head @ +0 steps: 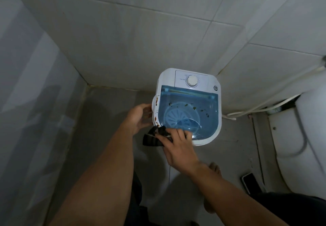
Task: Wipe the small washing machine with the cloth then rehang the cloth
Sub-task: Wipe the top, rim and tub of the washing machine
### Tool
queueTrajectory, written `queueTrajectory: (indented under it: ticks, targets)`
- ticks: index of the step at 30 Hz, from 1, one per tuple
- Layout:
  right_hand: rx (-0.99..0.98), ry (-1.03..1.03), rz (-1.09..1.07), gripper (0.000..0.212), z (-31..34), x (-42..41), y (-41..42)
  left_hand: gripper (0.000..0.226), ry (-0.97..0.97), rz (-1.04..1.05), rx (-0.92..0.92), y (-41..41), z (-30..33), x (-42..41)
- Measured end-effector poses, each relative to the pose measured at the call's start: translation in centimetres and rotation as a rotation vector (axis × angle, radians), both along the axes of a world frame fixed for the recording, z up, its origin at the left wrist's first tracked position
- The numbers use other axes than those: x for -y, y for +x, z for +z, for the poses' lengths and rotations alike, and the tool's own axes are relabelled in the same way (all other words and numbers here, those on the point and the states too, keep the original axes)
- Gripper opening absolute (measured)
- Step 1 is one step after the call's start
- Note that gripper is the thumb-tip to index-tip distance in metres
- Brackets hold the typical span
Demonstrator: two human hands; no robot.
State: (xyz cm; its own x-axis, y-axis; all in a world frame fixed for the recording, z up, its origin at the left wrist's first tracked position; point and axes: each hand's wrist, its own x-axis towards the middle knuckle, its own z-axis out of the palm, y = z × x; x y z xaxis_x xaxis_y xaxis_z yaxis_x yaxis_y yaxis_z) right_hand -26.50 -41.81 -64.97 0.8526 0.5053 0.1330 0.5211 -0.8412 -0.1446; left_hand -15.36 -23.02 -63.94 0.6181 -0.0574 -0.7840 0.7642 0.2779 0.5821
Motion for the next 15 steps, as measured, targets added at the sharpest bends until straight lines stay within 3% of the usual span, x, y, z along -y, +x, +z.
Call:
queueTrajectory:
  ticks: [7,11,15]
  targets:
    - [0.012,-0.104,-0.108,0.046,3.3,-1.9,12.3,0.103,-0.251,0.036,-0.097,-0.2,-0.8,-2.3]
    - [0.045,-0.122,-0.225,0.040,5.3,-3.4,19.6,0.116,-0.233,0.007,-0.097,-0.3,-0.3,-2.3]
    - [-0.061,-0.293,-0.237,0.044,4.8,-4.6,20.5,0.120,-0.222,-0.025,-0.094,-0.3,-0.1,-2.5]
